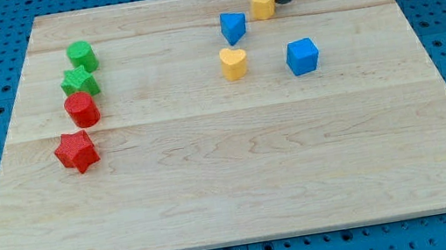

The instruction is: Slide the blue cube between the blue triangle and the yellow heart

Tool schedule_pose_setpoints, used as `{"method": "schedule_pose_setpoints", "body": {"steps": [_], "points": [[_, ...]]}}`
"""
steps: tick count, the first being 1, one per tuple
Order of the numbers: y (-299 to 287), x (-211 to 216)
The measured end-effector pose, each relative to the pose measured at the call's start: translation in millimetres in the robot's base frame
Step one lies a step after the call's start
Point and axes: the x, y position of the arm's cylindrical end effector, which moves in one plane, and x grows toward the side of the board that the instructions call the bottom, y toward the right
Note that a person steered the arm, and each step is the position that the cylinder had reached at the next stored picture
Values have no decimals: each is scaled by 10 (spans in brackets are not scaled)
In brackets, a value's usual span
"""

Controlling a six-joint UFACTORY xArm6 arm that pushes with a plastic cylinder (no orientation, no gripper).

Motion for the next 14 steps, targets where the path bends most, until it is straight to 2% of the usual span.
{"method": "schedule_pose_setpoints", "body": {"steps": [2, 3, 4, 5, 7, 8, 10, 12, 13, 14], "points": [[-348, -46], [-229, 10], [211, 245], [413, 404], [795, 993], [795, 1346], [298, 1374], [197, 1719], [-26, 1307], [-187, 1139]]}}
